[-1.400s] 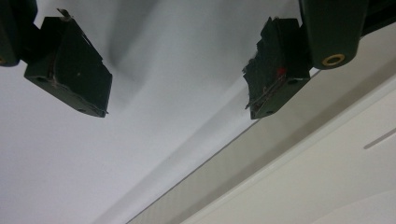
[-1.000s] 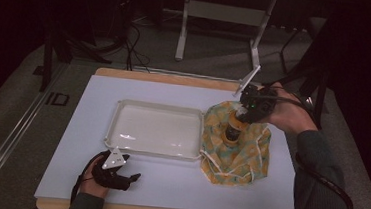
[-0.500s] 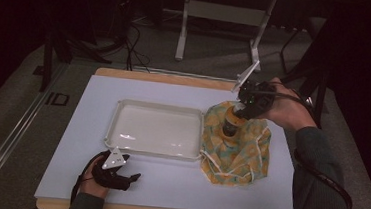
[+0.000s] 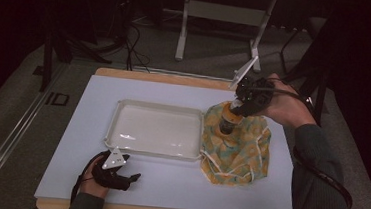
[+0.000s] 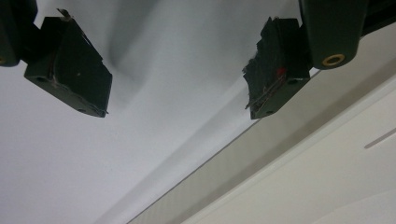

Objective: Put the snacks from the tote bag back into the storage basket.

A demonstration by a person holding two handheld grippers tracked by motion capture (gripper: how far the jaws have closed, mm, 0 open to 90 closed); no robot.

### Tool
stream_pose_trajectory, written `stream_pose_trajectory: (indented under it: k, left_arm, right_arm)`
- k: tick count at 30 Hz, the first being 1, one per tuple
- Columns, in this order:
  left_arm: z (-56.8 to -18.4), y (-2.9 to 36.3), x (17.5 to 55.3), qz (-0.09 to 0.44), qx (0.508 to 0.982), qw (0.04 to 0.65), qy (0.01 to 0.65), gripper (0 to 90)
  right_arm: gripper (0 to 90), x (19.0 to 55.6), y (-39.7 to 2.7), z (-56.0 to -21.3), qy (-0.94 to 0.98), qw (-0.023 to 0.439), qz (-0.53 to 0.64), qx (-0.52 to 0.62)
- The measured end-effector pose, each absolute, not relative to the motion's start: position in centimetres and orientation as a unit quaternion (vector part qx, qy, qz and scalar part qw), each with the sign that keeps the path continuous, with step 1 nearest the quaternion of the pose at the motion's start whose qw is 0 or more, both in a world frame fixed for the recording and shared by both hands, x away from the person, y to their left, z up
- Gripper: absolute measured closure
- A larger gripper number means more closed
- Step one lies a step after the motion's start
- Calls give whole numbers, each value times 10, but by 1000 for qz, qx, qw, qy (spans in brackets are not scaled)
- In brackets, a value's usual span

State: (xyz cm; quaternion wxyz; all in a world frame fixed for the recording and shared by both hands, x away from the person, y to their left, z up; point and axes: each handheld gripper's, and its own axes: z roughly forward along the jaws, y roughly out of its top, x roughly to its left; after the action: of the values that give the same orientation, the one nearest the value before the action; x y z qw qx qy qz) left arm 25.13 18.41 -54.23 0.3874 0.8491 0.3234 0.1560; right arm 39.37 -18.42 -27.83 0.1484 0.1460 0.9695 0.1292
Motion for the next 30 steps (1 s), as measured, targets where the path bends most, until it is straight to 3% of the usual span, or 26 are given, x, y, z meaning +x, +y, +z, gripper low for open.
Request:
stream_pose_trajectory:
  k: [30]
  left_arm:
    - [-542, 185, 251, 156, 849, 389, 322, 223]
  right_arm:
    - [589, 387, -155, -267, 973, 148, 143, 107]
